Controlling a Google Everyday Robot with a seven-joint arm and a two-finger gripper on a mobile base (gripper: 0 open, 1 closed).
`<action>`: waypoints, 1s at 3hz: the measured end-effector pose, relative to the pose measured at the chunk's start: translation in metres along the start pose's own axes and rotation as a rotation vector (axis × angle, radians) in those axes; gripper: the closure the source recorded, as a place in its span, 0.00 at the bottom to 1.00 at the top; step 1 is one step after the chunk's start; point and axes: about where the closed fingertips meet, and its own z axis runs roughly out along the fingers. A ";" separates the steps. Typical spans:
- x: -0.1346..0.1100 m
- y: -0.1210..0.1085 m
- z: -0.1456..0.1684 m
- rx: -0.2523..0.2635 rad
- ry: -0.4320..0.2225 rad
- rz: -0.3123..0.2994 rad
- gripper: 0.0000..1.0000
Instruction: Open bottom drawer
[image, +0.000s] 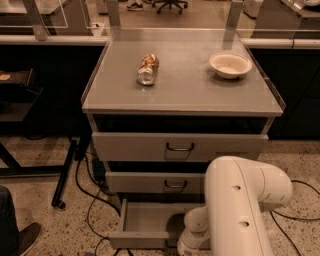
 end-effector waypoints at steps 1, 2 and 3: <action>0.011 0.020 0.005 -0.029 0.016 0.006 0.00; 0.010 0.020 0.004 -0.025 0.017 0.011 0.00; 0.013 0.025 0.005 -0.016 0.013 0.030 0.00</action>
Offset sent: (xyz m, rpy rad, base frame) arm -0.1421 -0.0571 0.0107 -0.0552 0.1539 -0.0558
